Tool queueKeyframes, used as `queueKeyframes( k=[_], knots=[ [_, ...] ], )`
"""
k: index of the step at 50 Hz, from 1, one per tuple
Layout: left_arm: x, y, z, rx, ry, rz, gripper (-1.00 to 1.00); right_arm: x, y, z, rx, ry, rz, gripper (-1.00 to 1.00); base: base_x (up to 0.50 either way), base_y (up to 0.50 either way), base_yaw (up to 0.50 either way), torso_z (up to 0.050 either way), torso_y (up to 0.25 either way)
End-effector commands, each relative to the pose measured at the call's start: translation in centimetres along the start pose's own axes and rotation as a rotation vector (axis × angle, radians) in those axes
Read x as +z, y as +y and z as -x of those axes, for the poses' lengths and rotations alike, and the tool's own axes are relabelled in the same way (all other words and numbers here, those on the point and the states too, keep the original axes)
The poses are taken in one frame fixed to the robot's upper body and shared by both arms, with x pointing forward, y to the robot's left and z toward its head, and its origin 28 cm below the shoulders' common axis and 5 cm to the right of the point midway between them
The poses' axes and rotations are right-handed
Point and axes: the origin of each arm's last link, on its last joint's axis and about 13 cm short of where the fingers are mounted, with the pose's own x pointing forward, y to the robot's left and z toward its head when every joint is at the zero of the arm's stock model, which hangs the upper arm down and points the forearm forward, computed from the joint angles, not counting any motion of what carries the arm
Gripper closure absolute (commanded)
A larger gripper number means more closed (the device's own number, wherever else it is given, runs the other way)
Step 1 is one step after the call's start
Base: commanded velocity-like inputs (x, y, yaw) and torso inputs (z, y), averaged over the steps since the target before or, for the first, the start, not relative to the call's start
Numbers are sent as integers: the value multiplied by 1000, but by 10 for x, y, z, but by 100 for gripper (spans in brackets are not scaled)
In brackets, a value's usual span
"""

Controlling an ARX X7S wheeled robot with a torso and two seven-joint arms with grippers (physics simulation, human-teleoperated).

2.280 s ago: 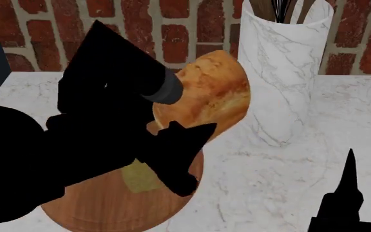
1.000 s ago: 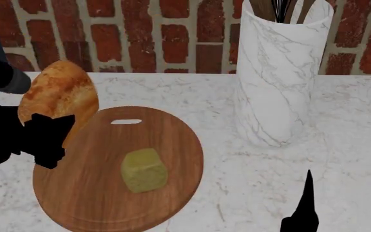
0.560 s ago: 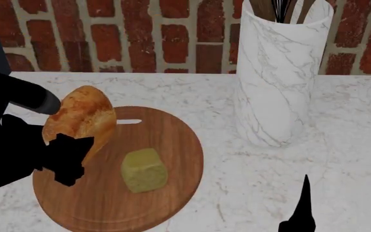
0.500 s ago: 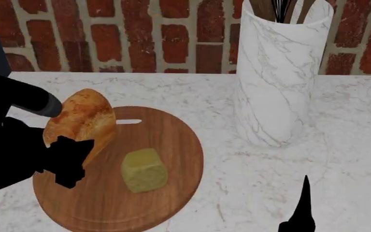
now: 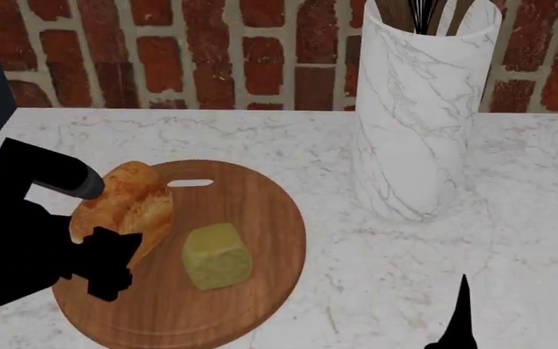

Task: Place the bread and cheese on the cutting board.

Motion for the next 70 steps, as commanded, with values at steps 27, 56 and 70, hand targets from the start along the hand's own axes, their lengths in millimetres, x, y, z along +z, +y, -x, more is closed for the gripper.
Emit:
queueKeyframes(
  k=[27, 56, 70],
  knots=[
    [-4, -11, 4, -49, -10, -1, -100, 0, -1, 2, 8, -11, 7, -100, 0, 0, 0, 0, 0],
    [-4, -27, 80, -22, -132, -53, -100, 0, 0, 3, 23, -6, -13, -100, 0, 0, 0, 0, 0],
    [-24, -44, 137, 44, -222, -69, -100, 12, -2, 6, 33, -19, -42, -100, 0, 0, 0, 0, 0]
  ],
)
